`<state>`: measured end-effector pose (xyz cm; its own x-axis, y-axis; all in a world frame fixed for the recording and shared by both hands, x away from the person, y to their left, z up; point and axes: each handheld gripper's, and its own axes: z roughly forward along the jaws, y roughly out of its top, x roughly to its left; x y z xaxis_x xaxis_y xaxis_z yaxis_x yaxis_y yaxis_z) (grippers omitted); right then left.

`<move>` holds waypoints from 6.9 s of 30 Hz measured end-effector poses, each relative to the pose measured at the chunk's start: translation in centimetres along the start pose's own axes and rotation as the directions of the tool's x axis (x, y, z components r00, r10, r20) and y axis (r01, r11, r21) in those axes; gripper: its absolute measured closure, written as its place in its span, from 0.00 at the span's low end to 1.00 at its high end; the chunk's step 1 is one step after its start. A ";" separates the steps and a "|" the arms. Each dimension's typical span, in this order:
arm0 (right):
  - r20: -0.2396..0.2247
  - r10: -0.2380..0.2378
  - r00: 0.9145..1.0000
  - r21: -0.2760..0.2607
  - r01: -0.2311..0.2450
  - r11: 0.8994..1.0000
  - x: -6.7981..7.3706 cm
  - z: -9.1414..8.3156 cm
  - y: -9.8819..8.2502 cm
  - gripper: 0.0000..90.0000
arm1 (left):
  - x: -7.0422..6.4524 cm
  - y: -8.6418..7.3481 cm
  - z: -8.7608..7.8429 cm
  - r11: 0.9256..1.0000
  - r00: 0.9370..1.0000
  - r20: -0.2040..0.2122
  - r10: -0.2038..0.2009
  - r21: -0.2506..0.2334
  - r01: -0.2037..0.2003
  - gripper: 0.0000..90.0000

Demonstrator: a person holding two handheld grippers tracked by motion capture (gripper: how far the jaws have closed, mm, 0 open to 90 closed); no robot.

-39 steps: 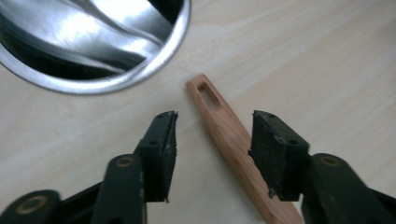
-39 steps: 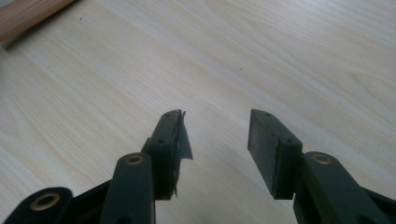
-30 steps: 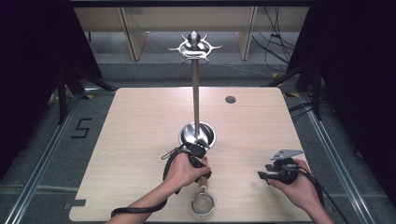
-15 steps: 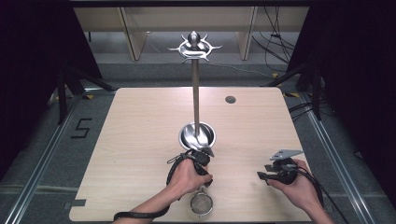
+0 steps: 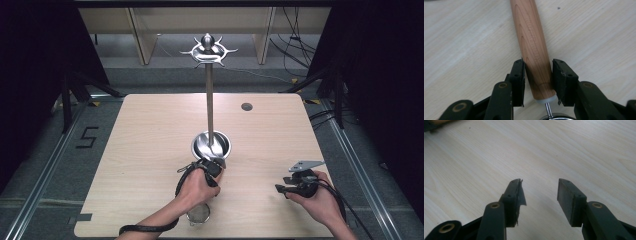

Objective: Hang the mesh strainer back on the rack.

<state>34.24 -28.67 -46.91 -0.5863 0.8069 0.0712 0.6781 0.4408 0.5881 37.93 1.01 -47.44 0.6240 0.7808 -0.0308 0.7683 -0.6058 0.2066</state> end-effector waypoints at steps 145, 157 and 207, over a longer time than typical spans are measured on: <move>0.045 -0.013 0.999 -0.075 0.016 0.997 -0.4 -0.6 0.1 0.57 | 5.6 -5.8 -15.7 0.412 0.998 0.055 -0.038 -0.909 0.066 0.75; 0.045 -0.011 0.999 -0.083 0.015 0.996 -0.5 -0.6 0.1 0.56 | 5.6 -5.4 -16.7 0.389 0.998 0.052 -0.034 -0.919 0.061 0.75; 0.047 -0.013 0.999 -0.067 0.016 0.998 -0.6 -0.8 0.2 0.56 | 6.3 -3.1 -19.8 0.308 0.997 0.027 -0.071 -0.950 0.048 0.75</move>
<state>34.36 -29.33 -46.23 -0.5737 0.8187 0.0259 0.6374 0.4264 0.6418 36.64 10.88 -28.88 0.5714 0.8175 -0.0722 0.1308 -0.0039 0.9914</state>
